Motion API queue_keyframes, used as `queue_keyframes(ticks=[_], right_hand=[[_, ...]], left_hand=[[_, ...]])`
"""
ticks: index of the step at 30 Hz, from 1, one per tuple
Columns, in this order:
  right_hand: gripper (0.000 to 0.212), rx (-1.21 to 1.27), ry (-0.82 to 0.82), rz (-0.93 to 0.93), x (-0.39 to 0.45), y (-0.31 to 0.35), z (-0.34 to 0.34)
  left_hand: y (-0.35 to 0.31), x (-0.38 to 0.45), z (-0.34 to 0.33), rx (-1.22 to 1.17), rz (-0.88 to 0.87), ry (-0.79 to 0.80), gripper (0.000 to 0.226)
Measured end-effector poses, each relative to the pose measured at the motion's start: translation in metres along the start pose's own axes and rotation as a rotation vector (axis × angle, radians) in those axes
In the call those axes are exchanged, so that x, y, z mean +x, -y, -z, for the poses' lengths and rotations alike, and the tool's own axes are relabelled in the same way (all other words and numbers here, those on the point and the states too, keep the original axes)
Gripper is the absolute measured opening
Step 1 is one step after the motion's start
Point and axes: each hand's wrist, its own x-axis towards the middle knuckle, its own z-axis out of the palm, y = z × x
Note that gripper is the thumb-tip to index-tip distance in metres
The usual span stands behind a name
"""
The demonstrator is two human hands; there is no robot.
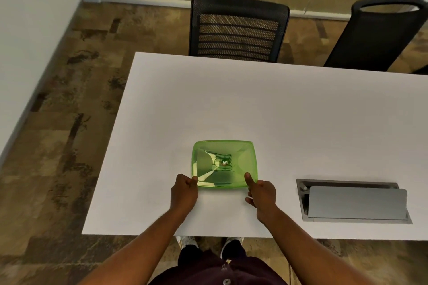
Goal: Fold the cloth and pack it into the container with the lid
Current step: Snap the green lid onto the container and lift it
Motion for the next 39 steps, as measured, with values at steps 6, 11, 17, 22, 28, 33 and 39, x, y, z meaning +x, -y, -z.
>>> queue_keyframes(ticks=[6, 11, 17, 22, 28, 33, 39], right_hand=[[0.049, -0.099, -0.093, 0.107, 0.017, 0.030, 0.012], [0.066, -0.158, -0.060, 0.200, 0.049, 0.079, -0.002], [0.056, -0.201, -0.072, 0.146, 0.075, 0.097, -0.028], [0.067, -0.106, -0.088, 0.126, 0.087, 0.082, -0.036], [0.066, -0.051, -0.124, 0.131, 0.093, 0.075, -0.040], [0.057, -0.010, -0.102, 0.040, 0.094, 0.084, -0.035], [0.062, -0.119, -0.066, 0.147, 0.084, 0.085, -0.023]], left_hand=[[-0.021, 0.021, -0.001, 0.104, -0.068, -0.090, 0.027], [-0.061, 0.059, -0.011, -0.079, 0.018, -0.082, 0.036], [-0.085, 0.080, -0.025, -0.105, 0.094, -0.112, 0.053], [-0.076, 0.086, -0.041, -0.169, 0.102, -0.162, 0.047], [-0.073, 0.086, -0.046, -0.192, 0.061, -0.228, 0.037], [-0.071, 0.086, -0.046, -0.207, 0.048, -0.234, 0.036], [-0.073, 0.086, -0.037, -0.232, 0.038, -0.117, 0.053]])
